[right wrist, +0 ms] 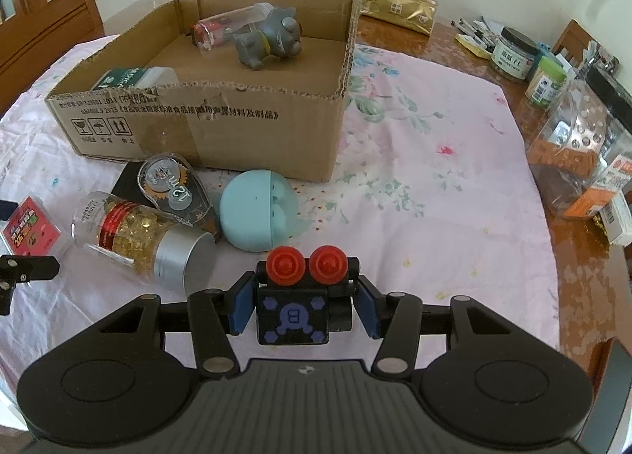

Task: Organize rigid objects
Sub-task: 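Carry the black block into the box and open the right gripper while the left carries the pink card in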

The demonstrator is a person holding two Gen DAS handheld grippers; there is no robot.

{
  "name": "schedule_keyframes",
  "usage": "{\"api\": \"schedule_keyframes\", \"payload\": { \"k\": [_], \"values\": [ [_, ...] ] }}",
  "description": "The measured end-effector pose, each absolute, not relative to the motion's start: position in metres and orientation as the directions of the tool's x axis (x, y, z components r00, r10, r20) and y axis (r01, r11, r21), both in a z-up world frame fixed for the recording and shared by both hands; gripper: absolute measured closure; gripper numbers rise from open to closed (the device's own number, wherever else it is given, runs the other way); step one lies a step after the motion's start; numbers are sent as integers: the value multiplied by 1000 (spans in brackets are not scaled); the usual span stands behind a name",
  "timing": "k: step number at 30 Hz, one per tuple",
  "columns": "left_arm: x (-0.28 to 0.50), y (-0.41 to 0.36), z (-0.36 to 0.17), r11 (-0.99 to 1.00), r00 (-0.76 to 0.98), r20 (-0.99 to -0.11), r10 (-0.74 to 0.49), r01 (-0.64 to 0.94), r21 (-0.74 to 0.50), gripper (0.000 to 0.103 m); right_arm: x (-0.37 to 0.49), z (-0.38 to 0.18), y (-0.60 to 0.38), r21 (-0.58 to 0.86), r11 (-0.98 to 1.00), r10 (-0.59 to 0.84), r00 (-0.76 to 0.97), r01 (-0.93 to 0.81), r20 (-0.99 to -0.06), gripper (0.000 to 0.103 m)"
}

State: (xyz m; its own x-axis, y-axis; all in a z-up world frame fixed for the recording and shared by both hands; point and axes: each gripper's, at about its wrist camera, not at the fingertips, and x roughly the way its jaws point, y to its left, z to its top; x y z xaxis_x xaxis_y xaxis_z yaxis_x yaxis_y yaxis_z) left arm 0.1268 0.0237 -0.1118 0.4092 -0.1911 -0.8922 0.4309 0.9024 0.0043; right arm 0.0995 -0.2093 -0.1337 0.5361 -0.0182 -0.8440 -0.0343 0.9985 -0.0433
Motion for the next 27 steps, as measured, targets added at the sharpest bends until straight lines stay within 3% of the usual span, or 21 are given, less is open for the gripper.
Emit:
{"api": "schedule_keyframes", "payload": {
  "k": [8, 19, 27],
  "values": [
    [127, 27, -96, 886, 418, -885, -204, 463, 14, 14, 99, -101, -219, -39, 996, 11, 560, -77, -828, 45],
    [125, 41, -63, 905, 472, -854, -220, 425, 1, 14, 137, -34, -216, -20, 983, 112, 674, -184, -730, 45],
    [121, 50, -48, 932, 517, -837, -181, 362, 23, 14, 188, -40, -197, -19, 966, 162, 662, -257, -731, 45]
  ]
}}
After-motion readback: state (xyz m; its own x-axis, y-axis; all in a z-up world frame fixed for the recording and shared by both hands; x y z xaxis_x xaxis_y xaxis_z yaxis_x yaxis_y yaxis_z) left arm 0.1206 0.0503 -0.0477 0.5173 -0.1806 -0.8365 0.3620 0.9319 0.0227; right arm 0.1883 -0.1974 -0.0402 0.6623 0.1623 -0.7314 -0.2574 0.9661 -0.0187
